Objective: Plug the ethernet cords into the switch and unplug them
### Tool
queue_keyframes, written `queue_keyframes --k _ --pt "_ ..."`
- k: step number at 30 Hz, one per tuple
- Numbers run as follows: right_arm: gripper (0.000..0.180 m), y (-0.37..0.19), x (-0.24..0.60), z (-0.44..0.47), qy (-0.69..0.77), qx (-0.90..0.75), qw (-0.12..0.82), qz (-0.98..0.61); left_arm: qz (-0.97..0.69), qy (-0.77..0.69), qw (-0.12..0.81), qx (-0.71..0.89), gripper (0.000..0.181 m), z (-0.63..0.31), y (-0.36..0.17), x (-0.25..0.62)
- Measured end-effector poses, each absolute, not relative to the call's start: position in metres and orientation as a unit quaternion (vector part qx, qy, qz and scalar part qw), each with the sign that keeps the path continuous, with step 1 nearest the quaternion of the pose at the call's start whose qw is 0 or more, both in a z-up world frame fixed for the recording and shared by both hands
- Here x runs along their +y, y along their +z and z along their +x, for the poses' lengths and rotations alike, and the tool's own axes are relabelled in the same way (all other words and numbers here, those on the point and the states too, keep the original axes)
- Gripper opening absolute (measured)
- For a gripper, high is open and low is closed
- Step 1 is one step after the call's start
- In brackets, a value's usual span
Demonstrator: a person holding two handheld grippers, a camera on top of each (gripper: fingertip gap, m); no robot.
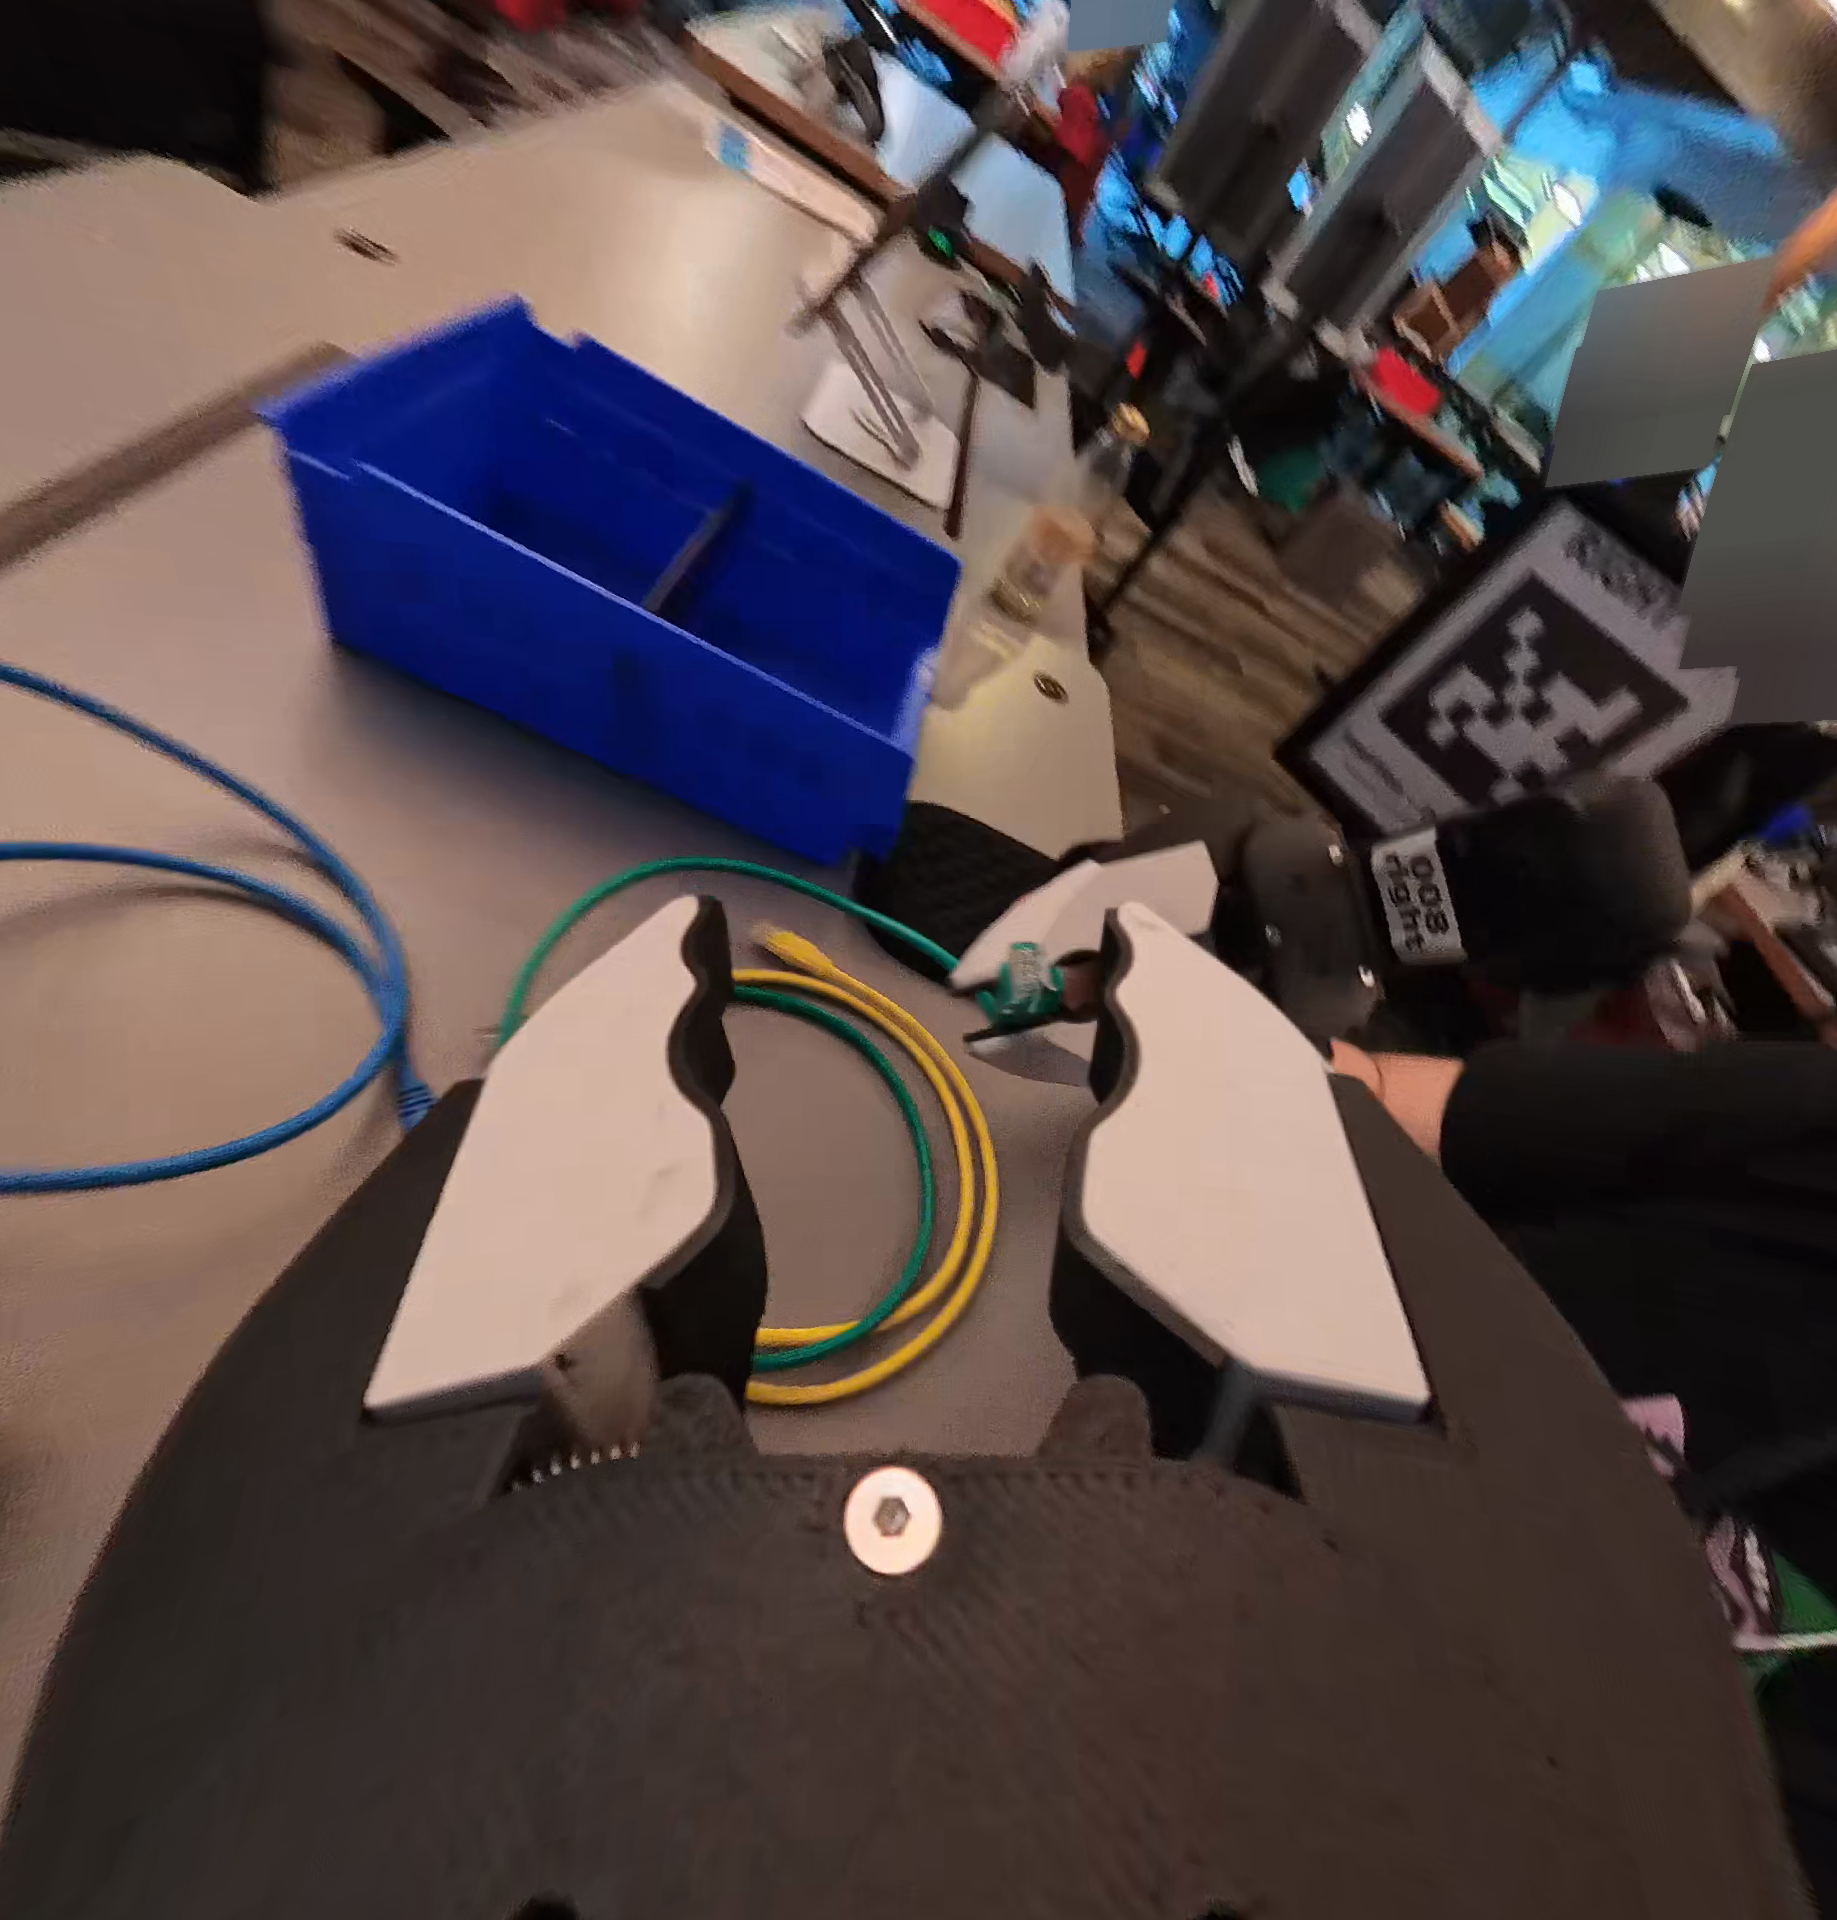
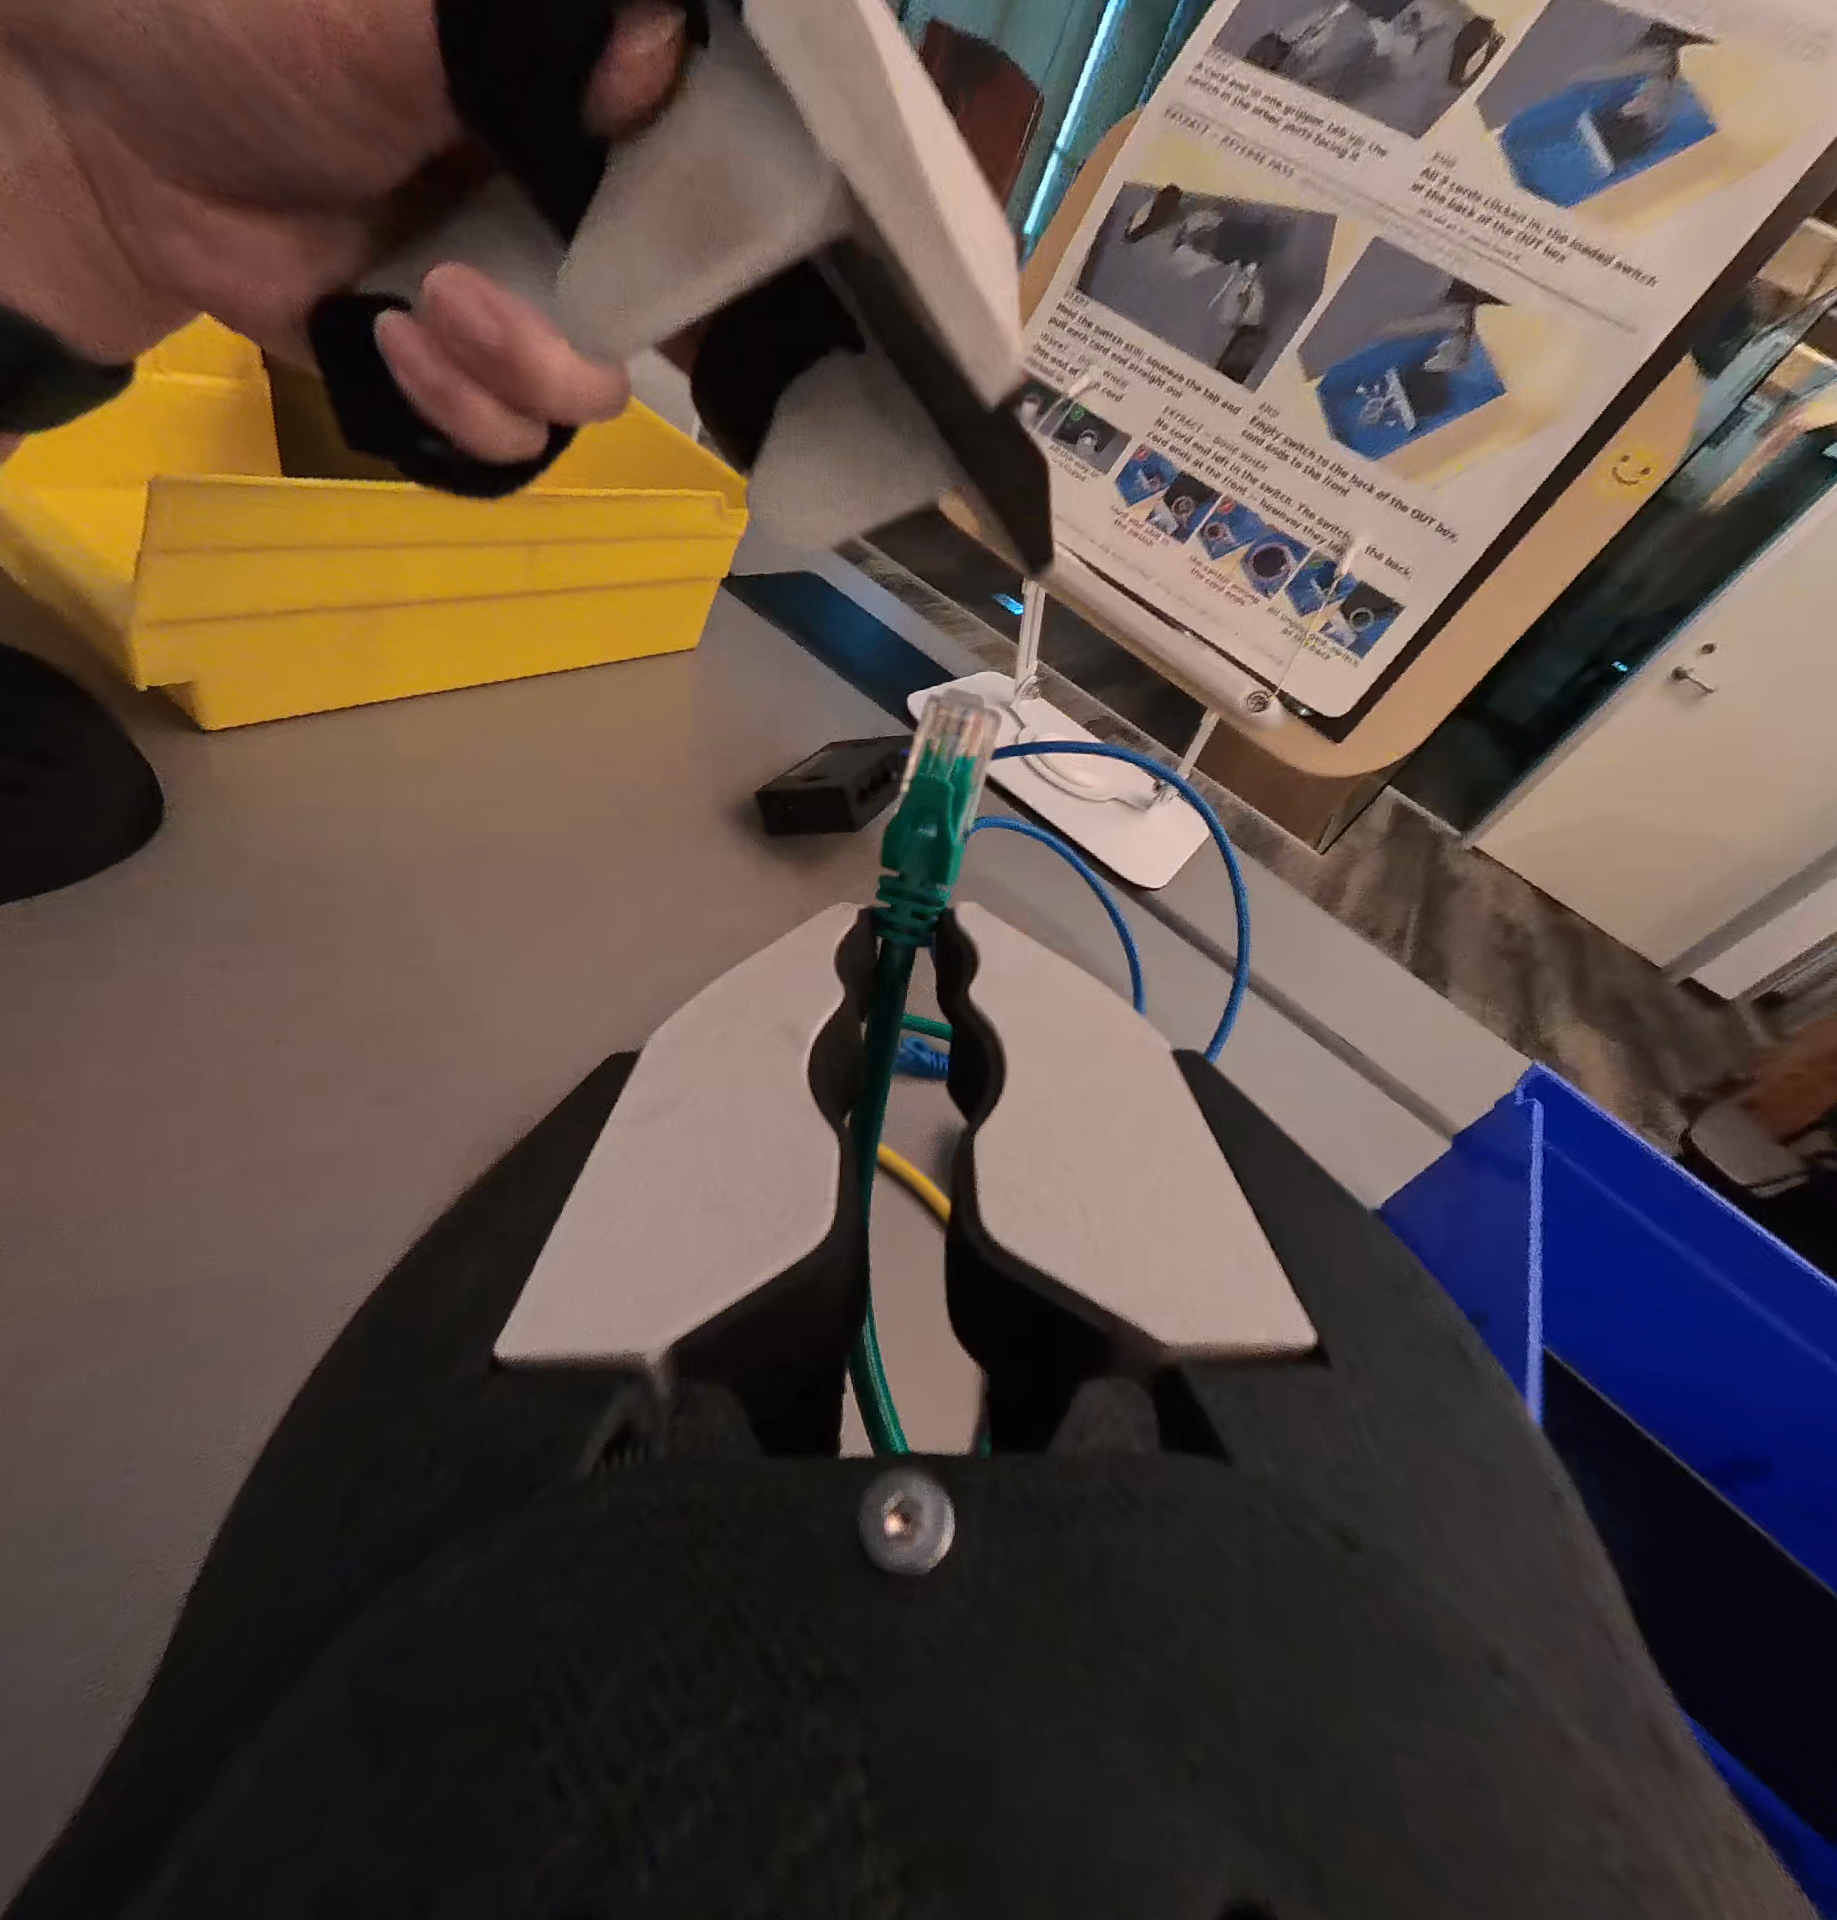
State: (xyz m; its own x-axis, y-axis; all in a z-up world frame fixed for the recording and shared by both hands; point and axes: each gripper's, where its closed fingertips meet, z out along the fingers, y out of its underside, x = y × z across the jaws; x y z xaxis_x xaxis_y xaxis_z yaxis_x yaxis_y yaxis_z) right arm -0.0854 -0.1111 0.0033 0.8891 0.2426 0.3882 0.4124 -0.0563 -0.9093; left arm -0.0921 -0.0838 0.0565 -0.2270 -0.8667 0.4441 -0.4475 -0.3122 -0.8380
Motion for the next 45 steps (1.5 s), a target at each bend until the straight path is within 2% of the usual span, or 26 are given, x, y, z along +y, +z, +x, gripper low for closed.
queue_keyframes --k 2,4,9,12,16,19,21,22,23,24,26,27,30,35,38,45 --pt "0.011 0.005 -0.111 -0.087 -0.059 -0.224 0.656 -0.719 -0.563 -0.553 0.160 0.593 0.068 -0.086 0.047 -0.106" --pt "0.012 0.002 -0.111 -0.091 -0.024 -0.227 0.650 -0.725 -0.522 -0.555 0.145 0.631 0.060 -0.083 0.039 -0.122" --pt "0.011 0.013 -0.122 -0.103 0.103 -0.239 0.658 -0.707 -0.406 -0.545 0.166 0.715 0.046 -0.088 0.021 -0.145" --pt "0.012 0.013 -0.128 -0.105 0.160 -0.250 0.641 -0.708 -0.356 -0.581 0.186 0.708 0.017 -0.090 0.032 -0.155" --pt "0.011 0.014 -0.131 -0.099 0.194 -0.247 0.628 -0.712 -0.358 -0.562 0.234 0.708 0.016 -0.081 0.033 -0.153" --pt "0.023 0.032 -0.129 -0.071 0.095 -0.184 0.705 -0.678 -0.410 -0.553 0.270 0.673 0.016 -0.069 0.041 -0.137" --pt "0.011 0.048 -0.151 -0.083 0.056 -0.193 0.765 -0.611 -0.449 -0.561 0.273 0.639 0.016 -0.064 0.048 -0.126" --pt "0.002 0.047 -0.162 -0.101 0.069 -0.213 0.781 -0.583 -0.466 -0.570 0.272 0.620 0.016 -0.063 0.052 -0.122" --pt "0.000 0.042 -0.167 -0.119 0.104 -0.222 0.787 -0.566 -0.475 -0.583 0.264 0.604 0.015 -0.062 0.057 -0.122" --pt "0.002 0.033 -0.164 -0.134 0.149 -0.218 0.777 -0.571 -0.474 -0.600 0.252 0.594 0.015 -0.063 0.062 -0.125" --pt "0.031 0.014 -0.140 -0.143 0.211 -0.167 0.752 -0.601 -0.460 -0.629 0.230 0.584 0.014 -0.065 0.071 -0.136" --pt "0.040 0.009 -0.126 -0.138 0.226 -0.133 0.751 -0.606 -0.448 -0.637 0.221 0.588 0.014 -0.067 0.075 -0.144" --pt "0.042 0.033 -0.111 -0.111 0.253 -0.057 0.798 -0.544 -0.429 -0.627 0.233 0.607 0.015 -0.071 0.078 -0.155" --pt "0.025 0.094 -0.153 -0.082 0.222 -0.076 0.895 -0.378 -0.392 -0.669 0.209 0.596 0.015 -0.085 0.099 -0.164" --pt "0.012 0.095 -0.154 -0.092 0.212 -0.143 0.878 -0.404 -0.388 -0.671 0.212 0.596 0.015 -0.088 0.102 -0.161" --pt "0.016 0.092 -0.152 -0.097 0.232 -0.191 0.844 -0.445 -0.399 -0.654 0.198 0.611 0.015 -0.089 0.094 -0.157"
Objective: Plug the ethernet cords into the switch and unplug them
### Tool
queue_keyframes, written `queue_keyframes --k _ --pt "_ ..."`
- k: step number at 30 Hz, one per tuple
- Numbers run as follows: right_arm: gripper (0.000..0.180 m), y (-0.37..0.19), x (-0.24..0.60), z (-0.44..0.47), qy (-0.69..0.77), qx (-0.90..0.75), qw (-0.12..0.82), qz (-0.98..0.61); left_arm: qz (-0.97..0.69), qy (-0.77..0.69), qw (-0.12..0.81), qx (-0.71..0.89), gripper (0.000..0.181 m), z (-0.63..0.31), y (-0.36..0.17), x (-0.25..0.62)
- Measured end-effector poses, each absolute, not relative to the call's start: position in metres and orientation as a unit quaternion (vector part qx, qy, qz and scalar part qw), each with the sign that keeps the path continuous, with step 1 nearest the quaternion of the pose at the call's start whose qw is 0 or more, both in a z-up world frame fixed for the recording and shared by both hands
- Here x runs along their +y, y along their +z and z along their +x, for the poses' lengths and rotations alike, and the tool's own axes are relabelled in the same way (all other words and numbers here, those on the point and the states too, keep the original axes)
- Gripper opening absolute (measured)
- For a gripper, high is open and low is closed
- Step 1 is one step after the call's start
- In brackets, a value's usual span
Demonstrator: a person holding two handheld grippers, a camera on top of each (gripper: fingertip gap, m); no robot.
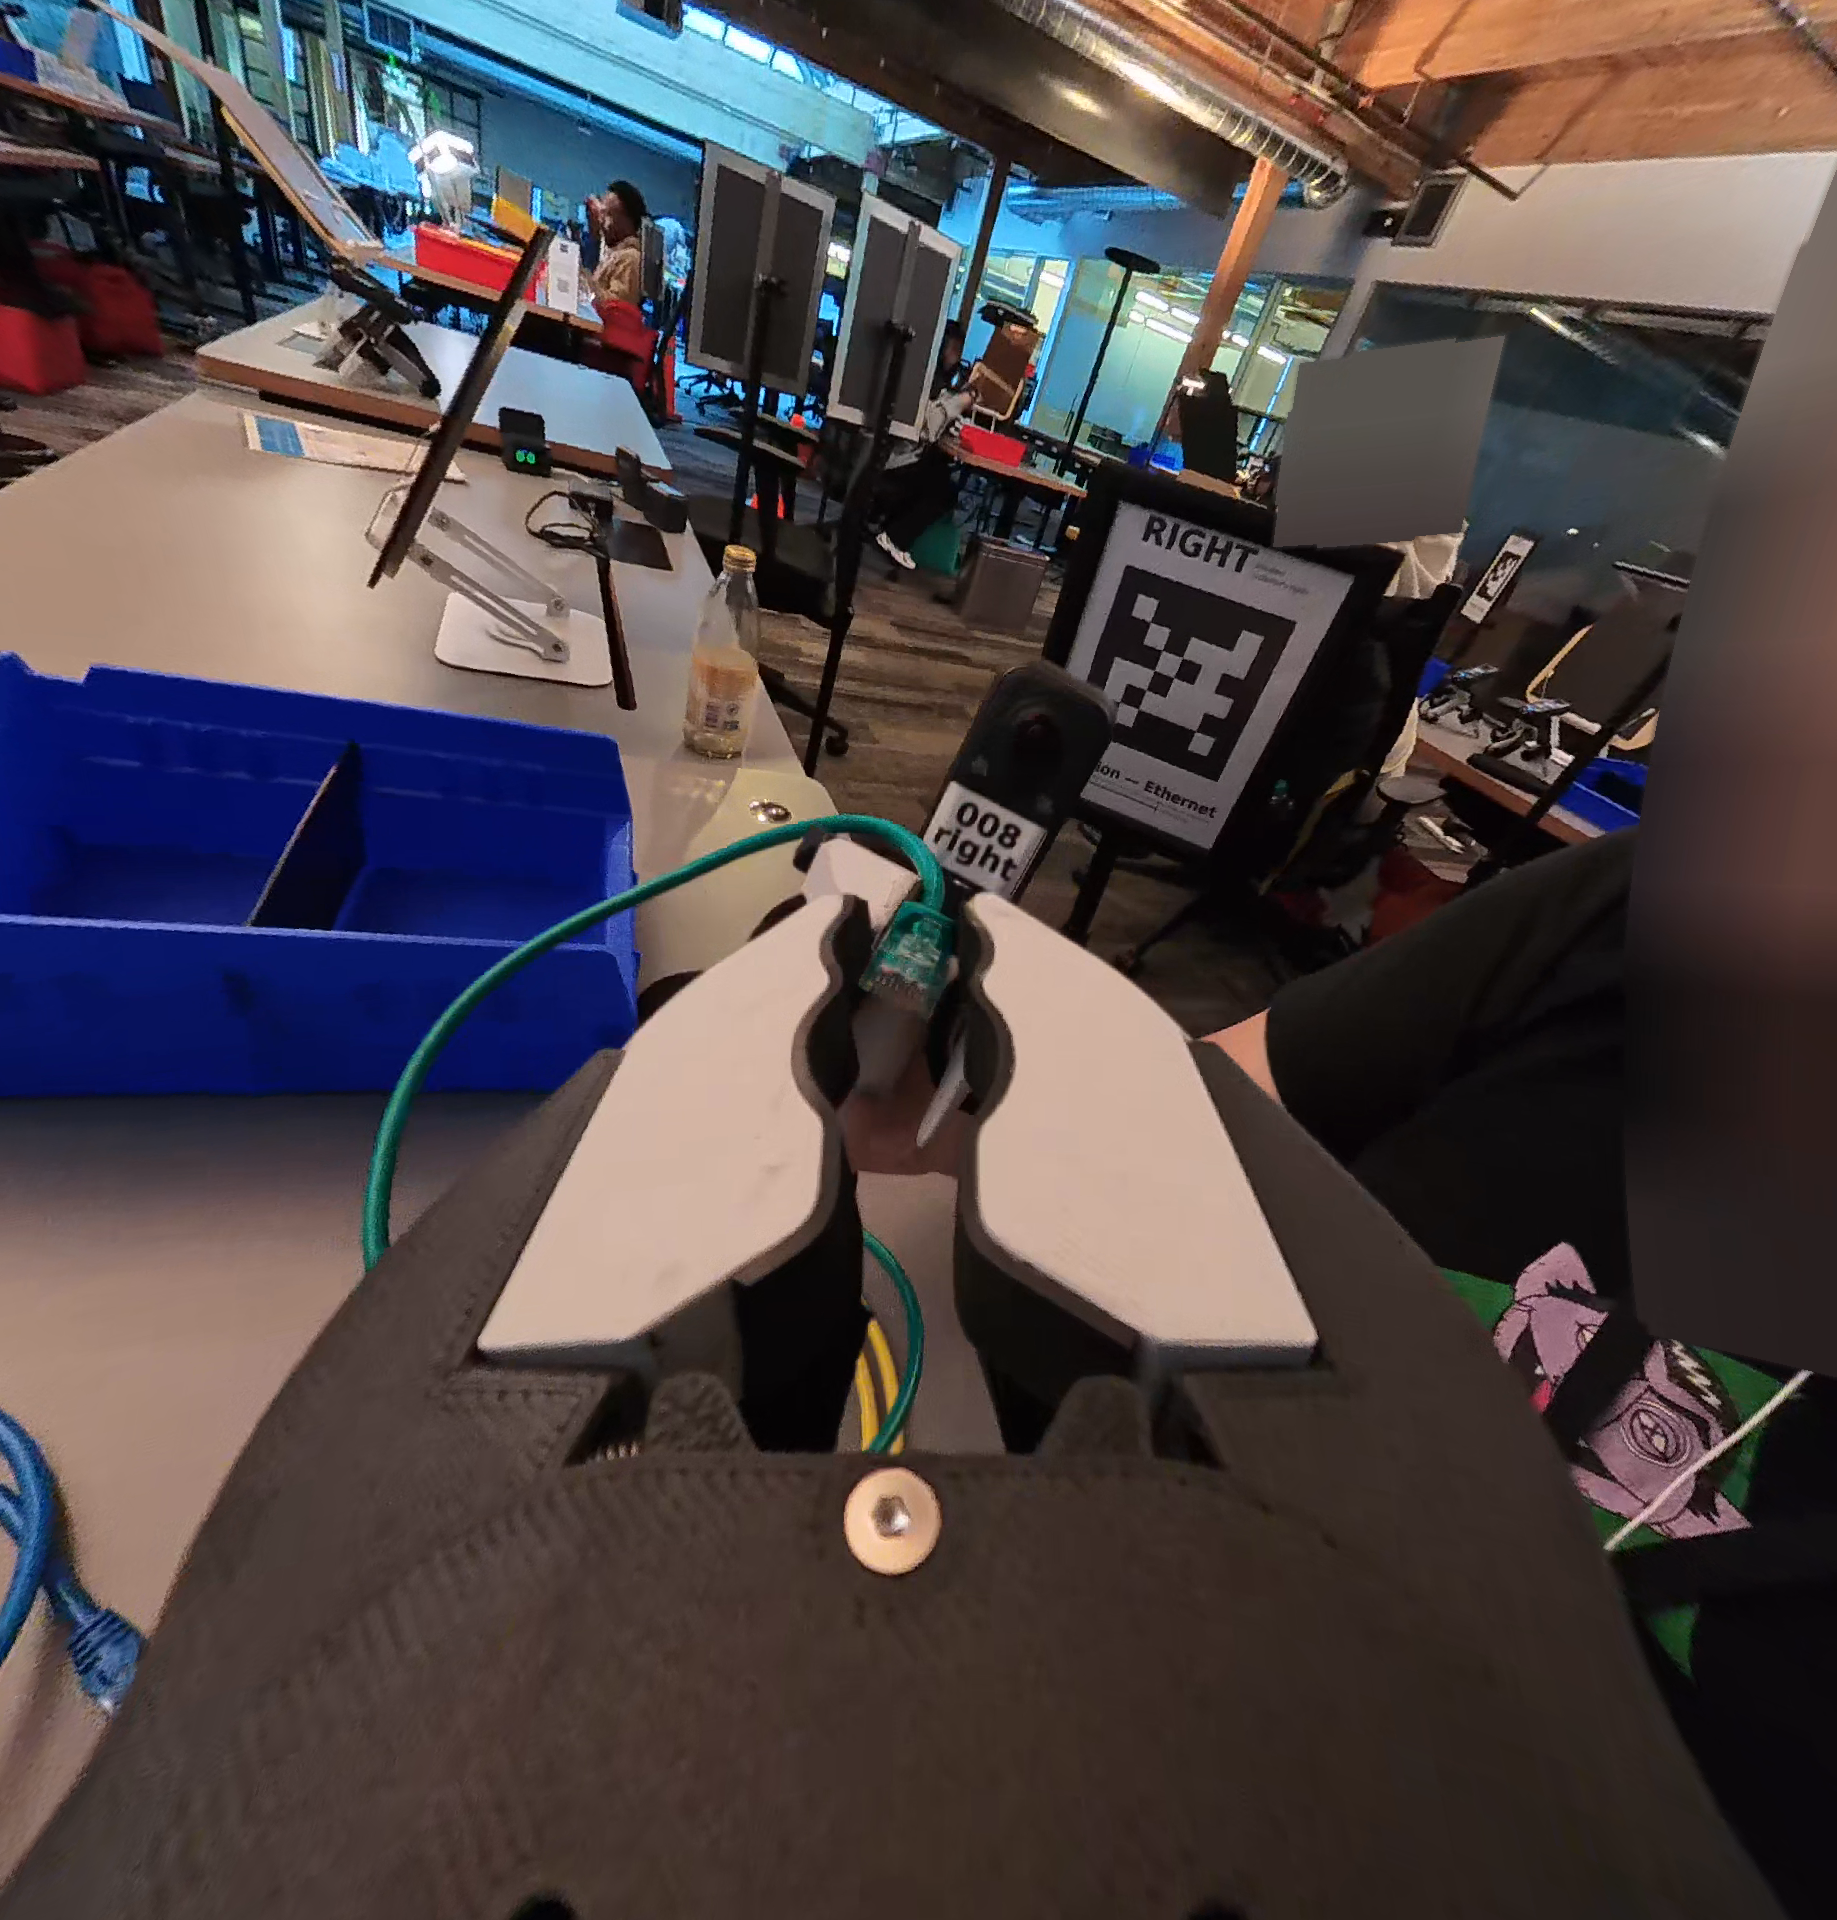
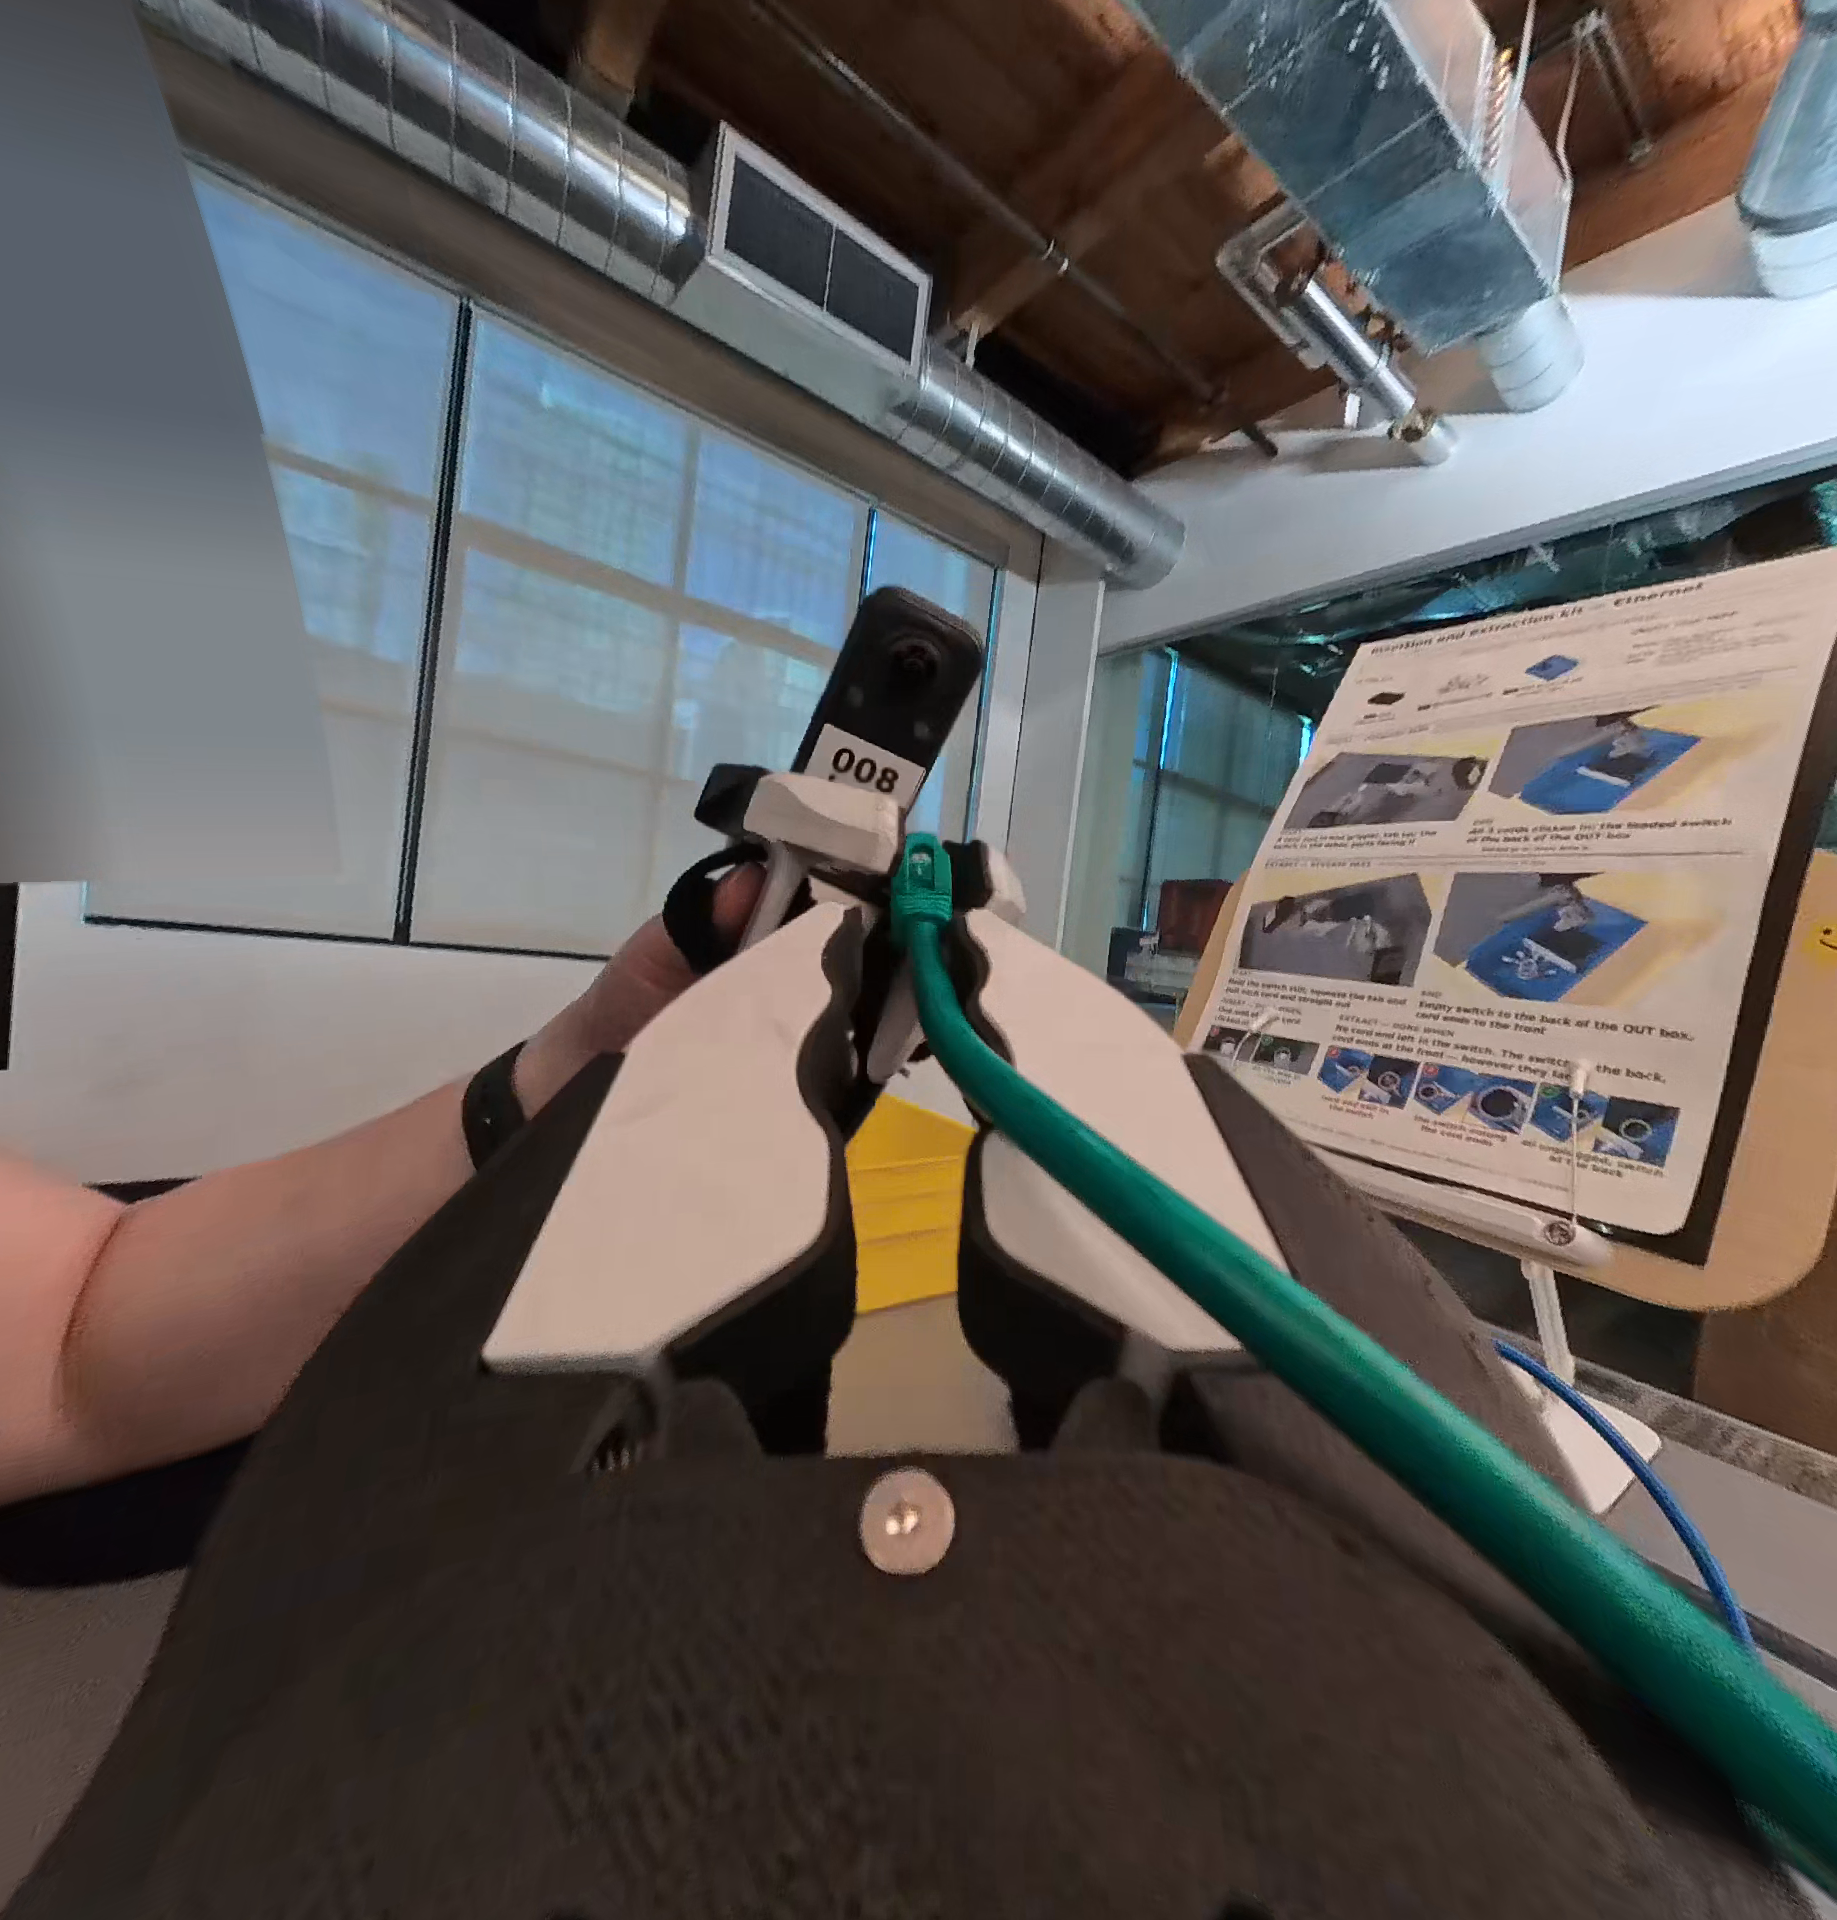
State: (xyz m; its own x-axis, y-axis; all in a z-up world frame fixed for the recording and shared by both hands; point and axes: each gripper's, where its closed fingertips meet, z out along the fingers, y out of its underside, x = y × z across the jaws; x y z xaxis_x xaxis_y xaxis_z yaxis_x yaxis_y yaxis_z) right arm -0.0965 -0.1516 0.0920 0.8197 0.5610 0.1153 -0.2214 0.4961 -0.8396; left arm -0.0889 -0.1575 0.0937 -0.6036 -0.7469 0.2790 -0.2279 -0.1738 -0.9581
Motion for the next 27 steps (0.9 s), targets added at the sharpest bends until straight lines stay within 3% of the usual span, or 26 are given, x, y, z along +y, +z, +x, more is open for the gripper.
queue_keyframes --k 16,17,20,23,25,27 --pt "0.011 0.077 -0.143 -0.089 0.173 -0.223 0.813 -0.510 -0.426 -0.616 0.207 0.629 0.018 -0.080 0.077 -0.150" --pt "0.011 0.078 -0.141 -0.089 0.155 -0.227 0.812 -0.515 -0.436 -0.595 0.233 0.633 0.022 -0.080 0.077 -0.142" --pt "0.011 0.087 -0.138 -0.084 0.094 -0.256 0.812 -0.516 -0.485 -0.484 0.387 0.617 0.059 -0.088 0.084 -0.088" --pt "0.011 0.103 -0.130 -0.070 0.053 -0.276 0.804 -0.524 -0.551 -0.335 0.555 0.525 0.058 -0.117 0.094 -0.005" --pt "0.011 0.119 -0.123 -0.062 0.036 -0.285 0.803 -0.523 -0.604 -0.296 0.563 0.481 0.054 -0.132 0.084 0.031" --pt "0.011 0.136 -0.116 -0.054 0.015 -0.298 0.799 -0.523 -0.673 -0.307 0.489 0.462 0.077 -0.134 0.051 0.051"
